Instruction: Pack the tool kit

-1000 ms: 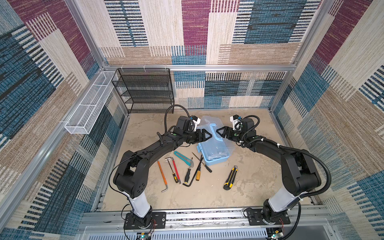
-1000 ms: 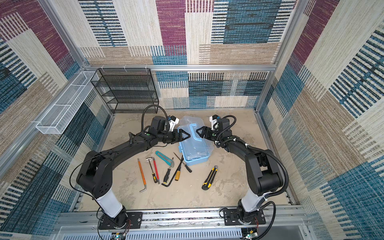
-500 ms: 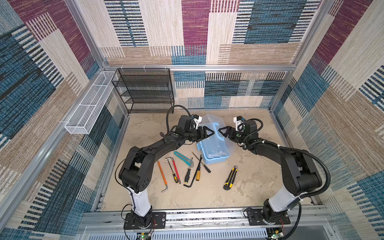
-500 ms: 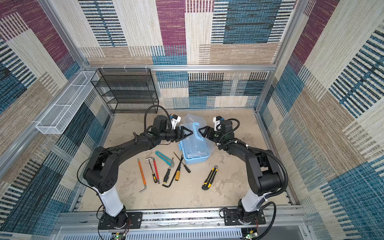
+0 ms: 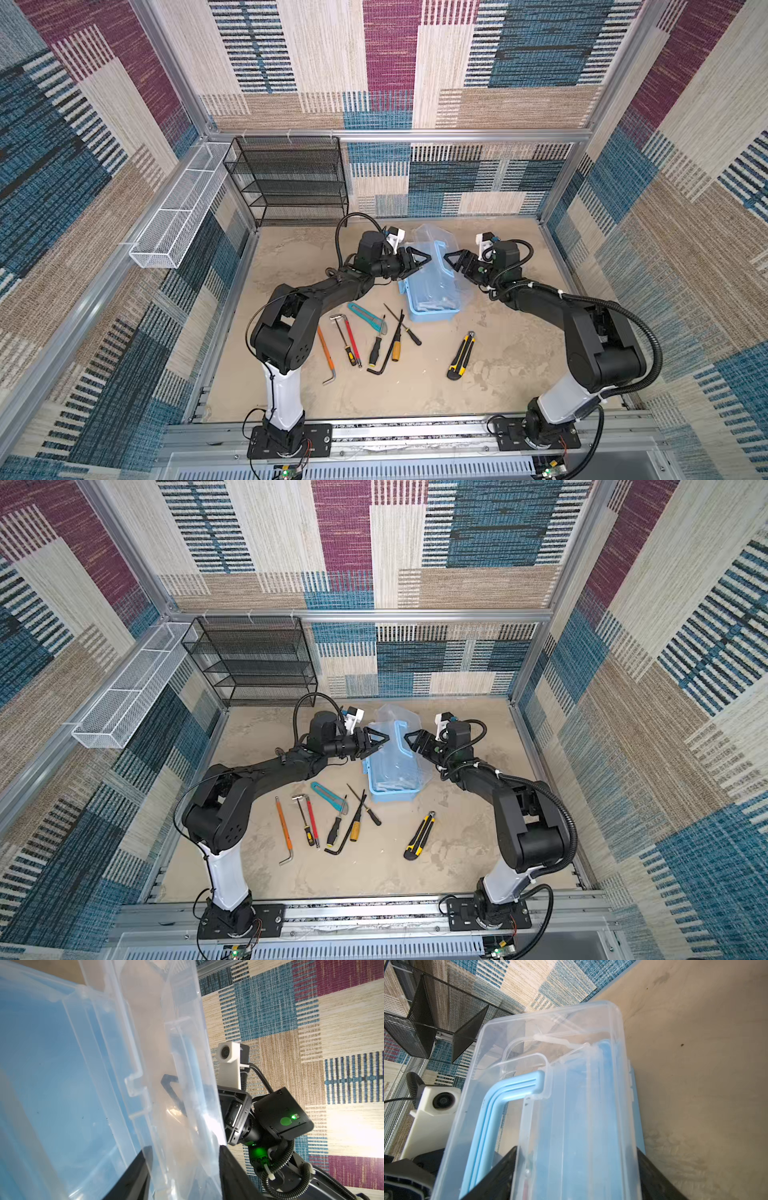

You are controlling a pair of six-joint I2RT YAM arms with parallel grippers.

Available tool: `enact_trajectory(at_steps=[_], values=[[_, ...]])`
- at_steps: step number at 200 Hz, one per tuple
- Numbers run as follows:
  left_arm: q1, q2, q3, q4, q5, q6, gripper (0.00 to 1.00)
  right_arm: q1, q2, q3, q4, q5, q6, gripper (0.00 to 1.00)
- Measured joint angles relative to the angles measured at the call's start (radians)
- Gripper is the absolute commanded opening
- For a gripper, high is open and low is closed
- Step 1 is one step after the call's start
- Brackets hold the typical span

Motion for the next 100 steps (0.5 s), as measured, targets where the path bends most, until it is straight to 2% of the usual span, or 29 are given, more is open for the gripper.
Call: enact_trajectory(at_steps=[100], values=[[0.0,0.066,0.051,0.125,0.032,-0.101,0.32,-0.018,-0.015,0.029,-0.042,0.023,-0.006,0.95]])
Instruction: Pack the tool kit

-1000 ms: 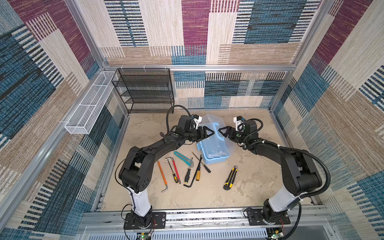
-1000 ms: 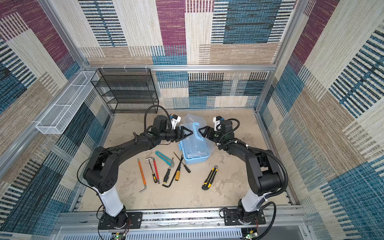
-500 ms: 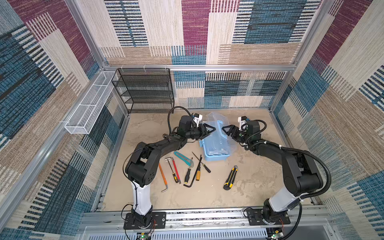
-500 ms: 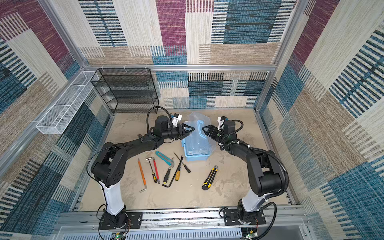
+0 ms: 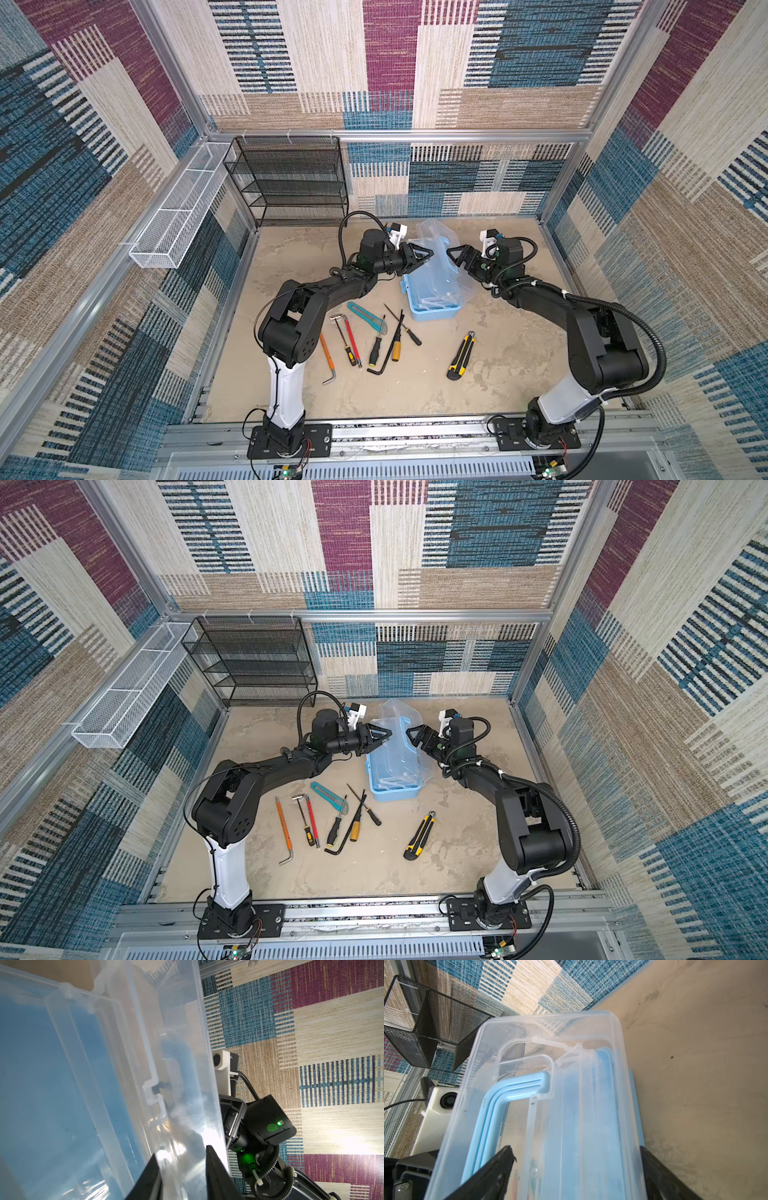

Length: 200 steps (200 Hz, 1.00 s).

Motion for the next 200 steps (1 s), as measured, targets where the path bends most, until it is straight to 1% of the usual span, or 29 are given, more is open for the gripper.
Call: enact_trajectory(at_steps=[40,58,115,159,200], values=[[0.0,0.028,0.034,0.022,0.01,-0.03,0.28,-0.01,-0.01,0.013,-0.034,0.02,-0.025,0.96],[0.0,0.034,0.05,0.022,0.01,-0.031,0.27,-0.014,-0.019,0.015,-0.049,0.022,-0.037,1.0],[-0.003,0.052,0.107,0.031,0.01,-0.03,0.25,-0.027,-0.06,0.012,-0.098,0.009,-0.098,1.0],[-0.007,0.055,0.189,-0.111,0.031,0.01,0.25,-0.044,-0.105,-0.003,-0.161,-0.003,-0.14,1.0],[-0.01,0.075,0.319,-0.33,0.037,0.1,0.25,-0.079,-0.15,-0.024,-0.204,0.012,-0.175,1.0]])
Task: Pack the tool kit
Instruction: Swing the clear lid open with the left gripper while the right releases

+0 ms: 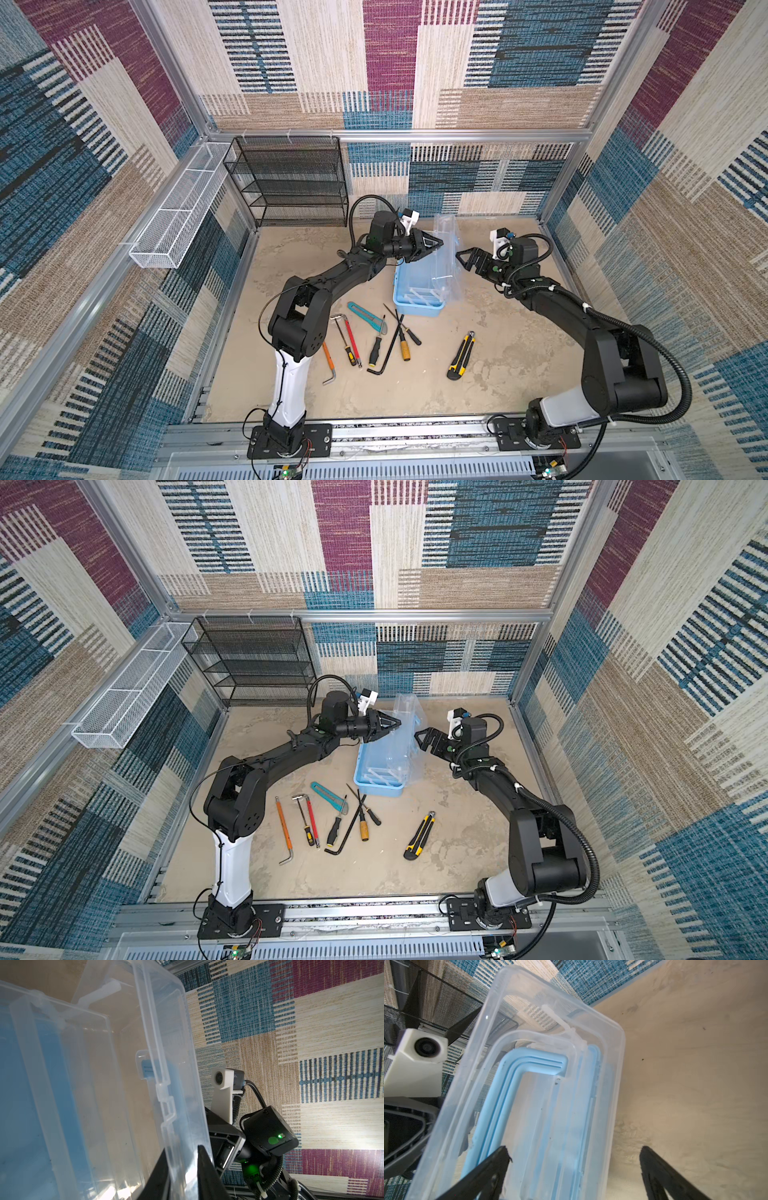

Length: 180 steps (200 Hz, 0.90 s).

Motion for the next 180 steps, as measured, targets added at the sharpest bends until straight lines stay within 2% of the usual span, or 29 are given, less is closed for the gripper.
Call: enact_trajectory(at_steps=[20,102,124,180], values=[[0.0,0.021,0.072,-0.097,-0.001,0.042,0.25,-0.029,-0.033,-0.03,-0.012,0.01,-0.01,1.0],[-0.04,0.085,0.243,-0.278,-0.032,0.112,0.26,-0.123,-0.13,-0.109,-0.067,0.026,-0.064,1.0],[-0.054,0.108,0.306,-0.345,-0.056,0.145,0.29,-0.135,-0.143,-0.116,-0.075,0.045,-0.077,1.0],[-0.08,0.159,0.428,-0.488,-0.099,0.201,0.47,-0.173,-0.171,-0.137,-0.102,0.072,-0.089,1.0]])
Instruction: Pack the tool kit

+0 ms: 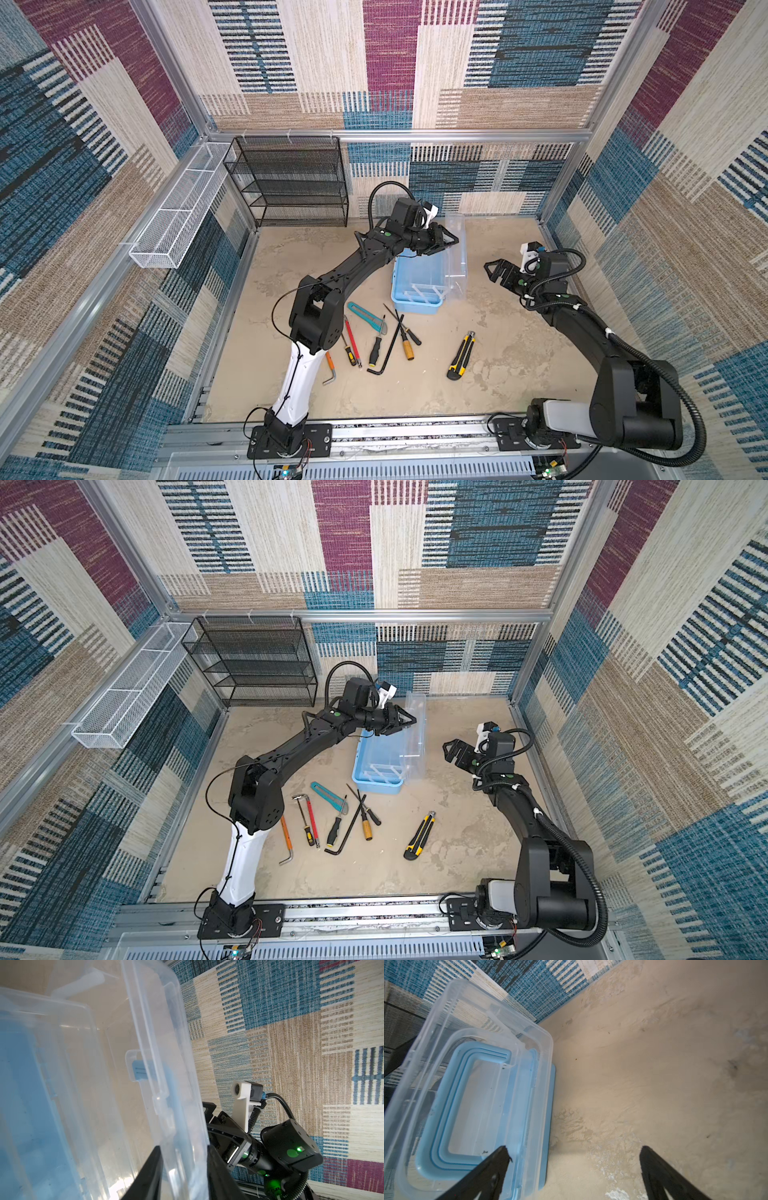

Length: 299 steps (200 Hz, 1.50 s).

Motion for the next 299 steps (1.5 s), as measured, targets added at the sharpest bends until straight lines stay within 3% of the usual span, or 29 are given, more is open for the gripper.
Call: enact_trajectory(at_steps=[44,107,163,206,239,273,299], values=[[-0.038,0.074,0.188,-0.174,-0.04,0.109,0.56,-0.059,-0.039,-0.023,-0.032,0.069,-0.019,1.0],[-0.061,0.107,0.275,-0.306,-0.114,0.179,0.61,-0.07,-0.059,-0.045,-0.055,0.078,-0.032,1.0],[-0.057,0.077,0.259,-0.359,-0.143,0.219,0.67,-0.07,-0.08,-0.045,-0.071,0.085,-0.044,1.0],[-0.039,-0.002,0.121,-0.357,-0.164,0.255,0.67,-0.07,-0.099,-0.069,-0.066,0.067,-0.045,1.0],[-0.002,-0.091,-0.071,-0.351,-0.19,0.265,0.68,-0.07,-0.1,-0.076,-0.055,0.011,-0.05,0.96],[0.021,-0.222,-0.277,-0.295,-0.204,0.274,0.79,-0.069,-0.103,-0.08,-0.047,-0.043,-0.051,0.94],[0.05,-0.298,-0.418,-0.253,-0.249,0.277,0.82,-0.069,-0.145,-0.103,-0.048,-0.055,-0.046,0.94]])
